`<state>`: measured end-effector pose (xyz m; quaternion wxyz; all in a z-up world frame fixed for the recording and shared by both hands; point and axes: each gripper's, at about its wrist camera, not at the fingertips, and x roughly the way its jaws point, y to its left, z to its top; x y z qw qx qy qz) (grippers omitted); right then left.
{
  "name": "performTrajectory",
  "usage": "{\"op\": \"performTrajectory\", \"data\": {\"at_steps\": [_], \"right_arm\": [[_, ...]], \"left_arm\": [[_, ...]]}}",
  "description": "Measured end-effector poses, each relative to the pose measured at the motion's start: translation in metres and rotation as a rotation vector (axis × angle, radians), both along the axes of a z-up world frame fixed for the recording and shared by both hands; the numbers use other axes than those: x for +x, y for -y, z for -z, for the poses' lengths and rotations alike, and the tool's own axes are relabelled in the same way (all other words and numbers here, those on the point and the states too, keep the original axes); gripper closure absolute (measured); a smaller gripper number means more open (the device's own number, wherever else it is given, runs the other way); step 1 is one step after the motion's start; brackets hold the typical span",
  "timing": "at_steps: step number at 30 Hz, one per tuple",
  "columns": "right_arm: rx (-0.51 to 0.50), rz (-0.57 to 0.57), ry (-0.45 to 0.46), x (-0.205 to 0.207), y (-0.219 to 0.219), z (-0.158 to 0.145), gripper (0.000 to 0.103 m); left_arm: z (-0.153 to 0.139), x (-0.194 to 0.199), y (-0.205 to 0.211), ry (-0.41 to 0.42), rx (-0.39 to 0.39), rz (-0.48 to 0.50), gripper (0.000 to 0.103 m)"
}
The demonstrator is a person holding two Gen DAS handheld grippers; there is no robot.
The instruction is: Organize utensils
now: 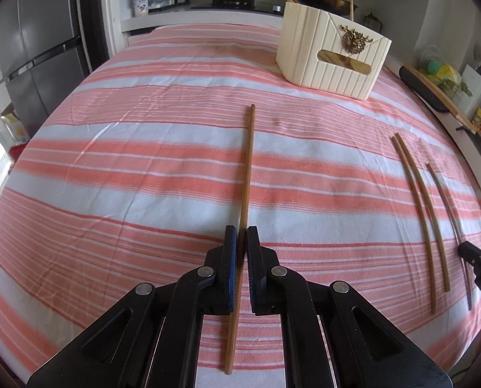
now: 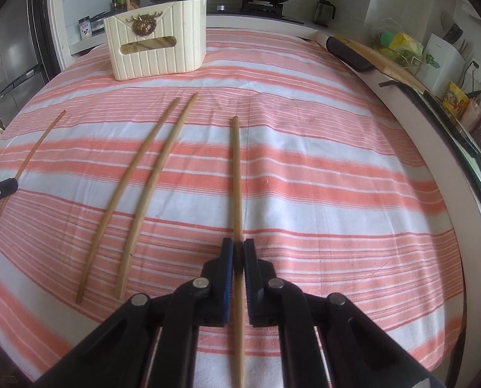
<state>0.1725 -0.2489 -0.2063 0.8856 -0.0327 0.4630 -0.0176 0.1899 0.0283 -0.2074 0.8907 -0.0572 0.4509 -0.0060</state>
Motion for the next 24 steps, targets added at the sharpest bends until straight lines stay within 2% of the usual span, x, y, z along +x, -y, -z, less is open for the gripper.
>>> {"op": "performTrajectory", "data": {"at_steps": [2, 3, 5, 7, 9, 16, 21, 24], "right_arm": [[0.012, 0.003, 0.013, -0.001, 0.0, 0.001, 0.096], [0.019, 0.004, 0.014, -0.002, 0.001, 0.001, 0.096], [0.038, 0.004, 0.008, -0.002, 0.002, 0.0, 0.094], [0.078, 0.004, 0.002, -0.002, 0.005, 0.0, 0.086], [0.105, -0.003, 0.0, -0.003, 0.006, 0.0, 0.076], [0.099, -0.028, -0.014, -0.007, 0.006, 0.0, 0.075], [0.091, -0.063, -0.047, -0.002, 0.003, 0.0, 0.066], [0.087, -0.06, -0.048, -0.001, 0.001, 0.0, 0.065]], "left_arm": [[0.0, -0.003, -0.002, 0.004, -0.028, 0.012, 0.09], [0.0, -0.005, -0.003, 0.004, -0.049, 0.019, 0.079], [-0.001, -0.008, -0.003, 0.005, -0.074, 0.033, 0.046], [-0.003, -0.013, -0.001, 0.014, -0.052, 0.032, 0.032], [-0.002, -0.017, -0.002, 0.011, -0.039, 0.034, 0.031], [-0.002, -0.032, -0.015, -0.008, -0.052, 0.052, 0.03], [-0.006, -0.038, -0.024, -0.031, -0.045, 0.069, 0.026], [-0.011, -0.042, -0.03, -0.025, -0.036, 0.064, 0.025]]}}
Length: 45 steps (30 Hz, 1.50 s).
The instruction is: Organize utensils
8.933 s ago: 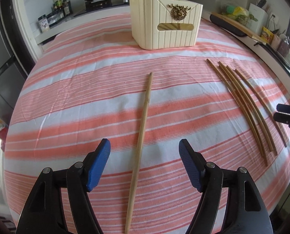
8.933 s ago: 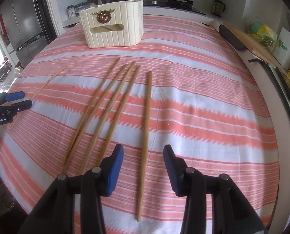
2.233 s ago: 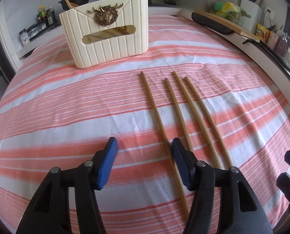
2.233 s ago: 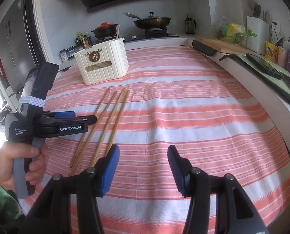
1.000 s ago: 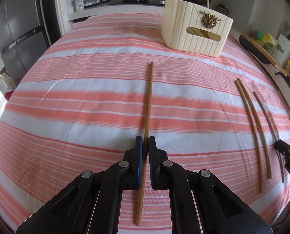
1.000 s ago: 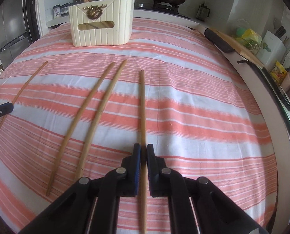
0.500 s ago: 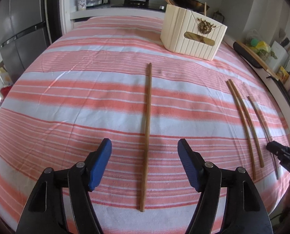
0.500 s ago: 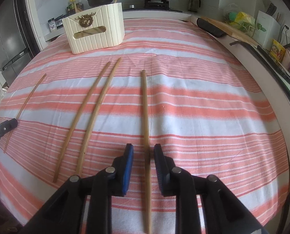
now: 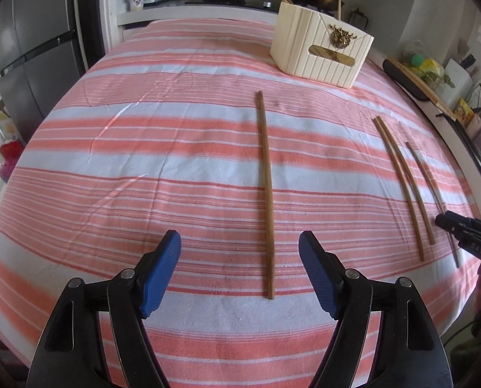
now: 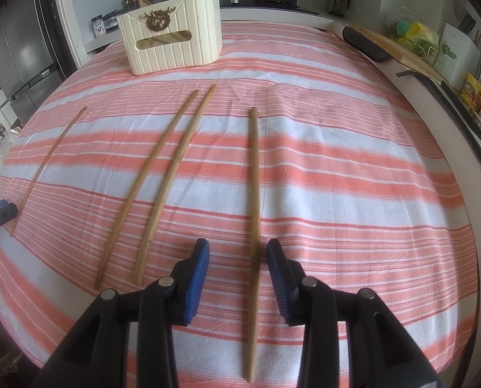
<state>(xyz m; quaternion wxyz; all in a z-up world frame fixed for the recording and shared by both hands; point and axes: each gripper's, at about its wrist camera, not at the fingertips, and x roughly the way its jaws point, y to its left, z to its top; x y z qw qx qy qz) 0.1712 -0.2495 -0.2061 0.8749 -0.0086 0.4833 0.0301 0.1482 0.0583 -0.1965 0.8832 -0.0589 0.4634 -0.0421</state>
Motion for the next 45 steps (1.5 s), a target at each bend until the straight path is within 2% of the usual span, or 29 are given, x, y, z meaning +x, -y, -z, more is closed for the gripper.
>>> {"op": "performTrajectory", "data": {"at_steps": [6, 9, 14, 17, 20, 25, 30, 32, 36, 37, 39, 41, 42, 43, 45], "right_arm": [[0.001, -0.011, 0.023, -0.005, 0.001, -0.002, 0.066], [-0.016, -0.042, 0.014, -0.004, -0.002, -0.002, 0.066], [-0.008, -0.076, -0.025, 0.011, 0.001, -0.002, 0.066], [0.019, -0.1, -0.065, 0.024, 0.007, -0.002, 0.068], [0.037, -0.144, -0.093, 0.032, 0.012, -0.002, 0.068], [0.059, -0.176, -0.145, 0.053, 0.016, -0.004, 0.068], [0.022, -0.185, -0.155, 0.083, 0.013, -0.004, 0.07], [0.015, -0.189, -0.16, 0.096, 0.012, -0.004, 0.071], [0.016, -0.214, -0.184, 0.12, 0.01, -0.004, 0.071], [0.016, -0.218, -0.191, 0.125, 0.01, -0.004, 0.073], [0.011, -0.216, -0.206, 0.135, 0.01, -0.005, 0.082], [0.03, -0.201, -0.212, 0.146, 0.012, -0.005, 0.088], [0.05, -0.184, -0.217, 0.152, 0.015, -0.004, 0.094], [0.073, -0.166, -0.224, 0.158, 0.017, -0.004, 0.095], [0.13, -0.136, -0.238, 0.167, 0.023, -0.004, 0.097]], "left_arm": [[-0.001, -0.011, -0.014, 0.016, -0.026, -0.032, 0.018], [0.004, -0.013, -0.015, -0.005, -0.003, -0.021, 0.017], [-0.009, -0.002, -0.013, 0.004, -0.007, 0.068, 0.017], [-0.016, 0.02, -0.009, 0.003, -0.019, 0.127, 0.016], [-0.015, 0.049, -0.005, -0.033, -0.029, 0.178, 0.016], [-0.011, 0.093, 0.011, -0.065, 0.072, 0.242, 0.016], [-0.001, 0.132, 0.028, -0.094, 0.165, 0.289, 0.018], [0.006, 0.147, 0.031, -0.119, 0.19, 0.282, 0.027], [0.009, 0.166, 0.033, -0.139, 0.184, 0.296, 0.031], [0.009, 0.169, 0.034, -0.143, 0.178, 0.299, 0.037], [0.007, 0.174, 0.035, -0.141, 0.176, 0.291, 0.056], [0.006, 0.179, 0.037, -0.146, 0.151, 0.288, 0.082], [0.006, 0.181, 0.041, -0.145, 0.148, 0.287, 0.088], [0.006, 0.182, 0.043, -0.141, 0.148, 0.288, 0.096], [0.005, 0.182, 0.049, -0.124, 0.151, 0.284, 0.097]]}}
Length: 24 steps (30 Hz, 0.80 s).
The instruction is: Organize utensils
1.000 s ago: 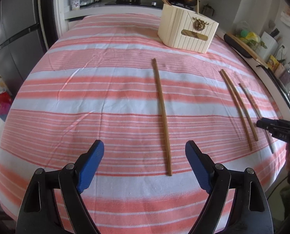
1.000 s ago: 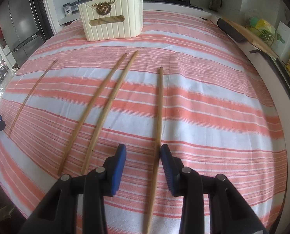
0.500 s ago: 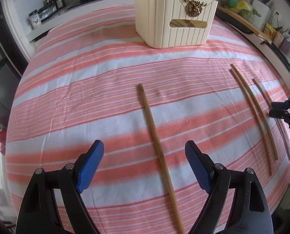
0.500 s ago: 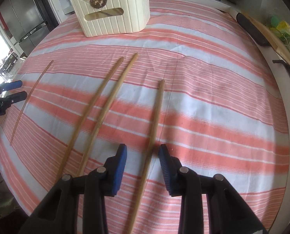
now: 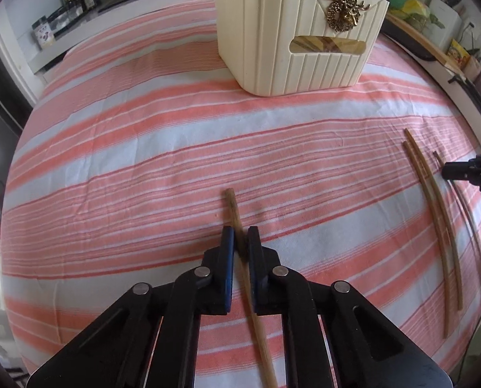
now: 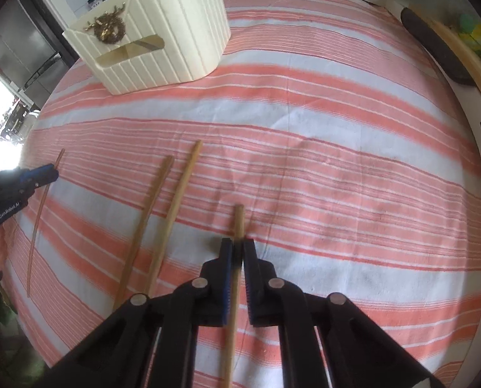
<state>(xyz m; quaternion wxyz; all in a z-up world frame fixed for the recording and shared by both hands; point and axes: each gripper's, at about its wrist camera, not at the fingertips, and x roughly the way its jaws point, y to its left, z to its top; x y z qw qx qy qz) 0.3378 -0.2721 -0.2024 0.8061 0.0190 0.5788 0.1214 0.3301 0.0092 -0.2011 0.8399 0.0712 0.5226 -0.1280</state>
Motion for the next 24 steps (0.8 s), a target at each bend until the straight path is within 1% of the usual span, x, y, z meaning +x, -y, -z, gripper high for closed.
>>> {"op": "performTrajectory", "data": {"at_steps": [2, 4, 6, 8, 12, 15, 17, 19, 24], "right_arm": [[0.032, 0.04, 0.003, 0.004, 0.005, 0.0, 0.097], [0.057, 0.074, 0.052, 0.002, 0.009, -0.01, 0.097], [0.111, 0.087, 0.126, -0.008, 0.011, -0.029, 0.097], [0.135, 0.078, 0.204, -0.022, 0.009, -0.053, 0.097], [0.112, 0.035, 0.372, -0.056, 0.0, -0.103, 0.097], [0.105, 0.013, 0.5, -0.086, -0.003, -0.135, 0.097], [0.093, 0.005, 0.573, -0.103, -0.016, -0.147, 0.097], [0.095, -0.01, 0.633, -0.122, -0.023, -0.158, 0.097], [0.089, -0.039, 0.742, -0.15, -0.039, -0.17, 0.097]], "left_arm": [[-0.006, -0.001, 0.0, 0.01, -0.03, -0.019, 0.099], [-0.022, -0.007, -0.007, 0.046, -0.079, -0.043, 0.099], [-0.043, -0.018, -0.012, 0.099, -0.122, -0.058, 0.099], [-0.066, -0.031, -0.02, 0.159, -0.153, -0.066, 0.099], [-0.113, -0.061, -0.032, 0.264, -0.223, -0.071, 0.099], [-0.139, -0.085, -0.041, 0.347, -0.272, -0.076, 0.099], [-0.149, -0.096, -0.043, 0.39, -0.299, -0.09, 0.099], [-0.154, -0.107, -0.047, 0.416, -0.331, -0.103, 0.099], [-0.157, -0.121, -0.05, 0.426, -0.366, -0.117, 0.099]]}}
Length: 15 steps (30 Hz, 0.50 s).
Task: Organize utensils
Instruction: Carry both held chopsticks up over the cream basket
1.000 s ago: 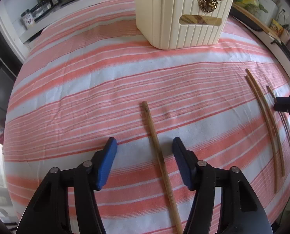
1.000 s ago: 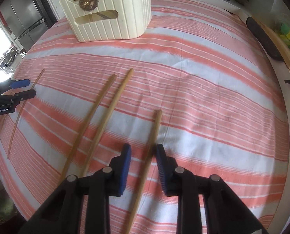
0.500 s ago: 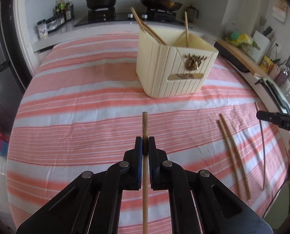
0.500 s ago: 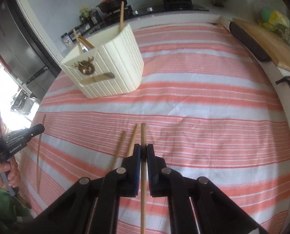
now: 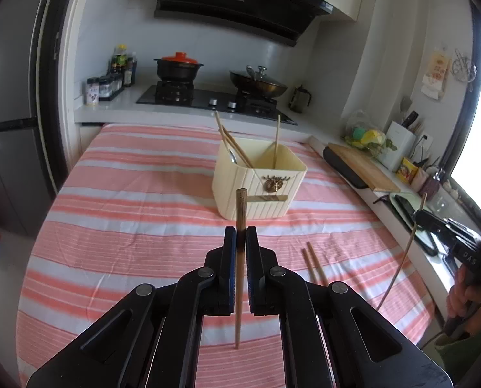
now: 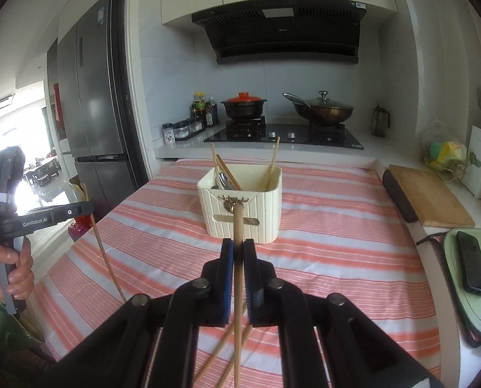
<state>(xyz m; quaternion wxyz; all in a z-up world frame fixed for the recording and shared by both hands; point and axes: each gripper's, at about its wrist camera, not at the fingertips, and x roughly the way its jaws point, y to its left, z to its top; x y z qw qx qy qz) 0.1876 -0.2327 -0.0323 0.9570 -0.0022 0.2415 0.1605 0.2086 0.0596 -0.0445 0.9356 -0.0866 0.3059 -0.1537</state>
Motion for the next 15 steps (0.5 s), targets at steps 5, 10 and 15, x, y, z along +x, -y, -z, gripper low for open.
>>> {"op": "performTrajectory", "data": {"at_steps": [5, 10, 15], "right_arm": [[0.048, -0.015, 0.053, -0.012, 0.002, -0.012, 0.097], [0.095, -0.02, 0.081, -0.014, 0.004, -0.017, 0.097], [0.107, -0.024, 0.1, -0.011, 0.002, -0.023, 0.097]], "left_arm": [[-0.006, -0.006, 0.0, 0.012, -0.019, 0.007, 0.099], [-0.014, -0.012, 0.004, 0.04, -0.019, 0.029, 0.099], [-0.019, -0.011, 0.003, 0.055, 0.002, 0.036, 0.099]]}}
